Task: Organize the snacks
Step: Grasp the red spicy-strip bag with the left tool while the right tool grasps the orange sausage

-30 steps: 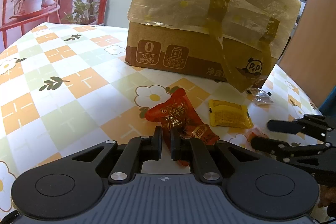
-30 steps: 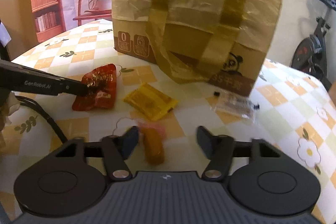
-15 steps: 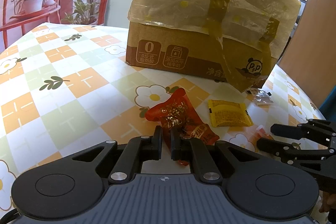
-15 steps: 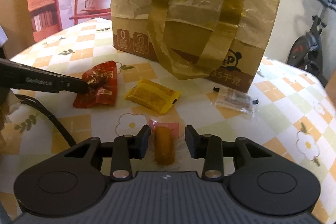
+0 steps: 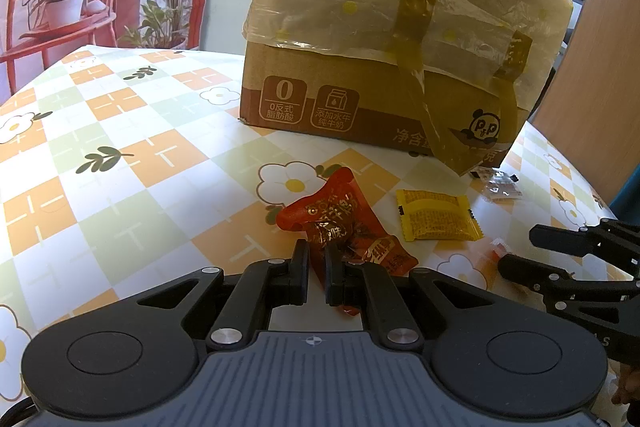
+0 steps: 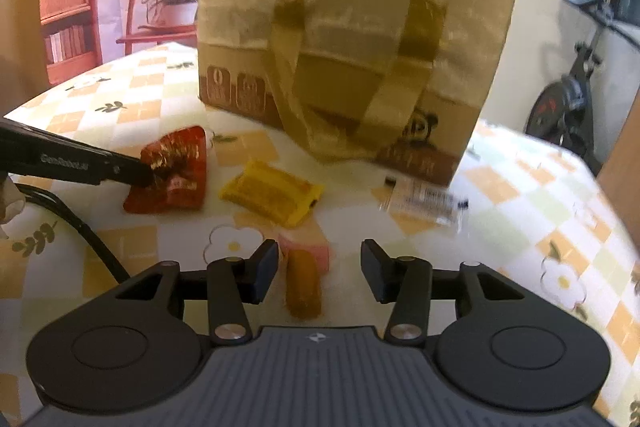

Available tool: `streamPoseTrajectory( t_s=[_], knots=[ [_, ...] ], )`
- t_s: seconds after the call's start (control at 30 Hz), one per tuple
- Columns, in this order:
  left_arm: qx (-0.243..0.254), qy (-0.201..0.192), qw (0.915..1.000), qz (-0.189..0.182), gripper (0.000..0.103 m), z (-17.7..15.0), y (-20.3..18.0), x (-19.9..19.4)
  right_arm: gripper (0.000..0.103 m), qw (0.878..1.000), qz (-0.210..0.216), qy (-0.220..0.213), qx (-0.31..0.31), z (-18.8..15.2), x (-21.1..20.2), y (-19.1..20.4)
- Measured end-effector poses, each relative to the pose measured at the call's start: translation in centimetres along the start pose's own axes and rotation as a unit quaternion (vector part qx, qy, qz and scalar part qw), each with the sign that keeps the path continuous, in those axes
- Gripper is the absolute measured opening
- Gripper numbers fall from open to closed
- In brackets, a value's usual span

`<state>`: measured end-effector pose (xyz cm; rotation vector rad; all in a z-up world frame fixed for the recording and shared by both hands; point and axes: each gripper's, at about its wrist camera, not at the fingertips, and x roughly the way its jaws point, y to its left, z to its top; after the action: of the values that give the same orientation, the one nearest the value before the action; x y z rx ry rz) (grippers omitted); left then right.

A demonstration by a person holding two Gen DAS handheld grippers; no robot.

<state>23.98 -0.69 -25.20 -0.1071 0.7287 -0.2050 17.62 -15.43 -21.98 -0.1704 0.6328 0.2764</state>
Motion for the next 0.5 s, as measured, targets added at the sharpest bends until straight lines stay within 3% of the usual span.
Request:
streamPoseTrajectory(
  t_s=[0.1,0.33,0.5],
  knots=[
    [0.0,0.0,1.0,0.0,0.009,0.0,0.0,0.0,0.035,1.0,0.014,0.004,-0.01,0.02,0.07,0.31],
    [0.0,0.0,1.0,0.0,0.009,0.02,-0.02,-0.01,0.035,1.0,0.019,0.006,-0.001,-0.14,0.13,0.32],
    [0.0,0.0,1.0,0.0,0.009,0.02,-0.02,-0.02,0.035,1.0,-0.004,-0.001,-0.019,-0.1,-0.02,0.88]
  ],
)
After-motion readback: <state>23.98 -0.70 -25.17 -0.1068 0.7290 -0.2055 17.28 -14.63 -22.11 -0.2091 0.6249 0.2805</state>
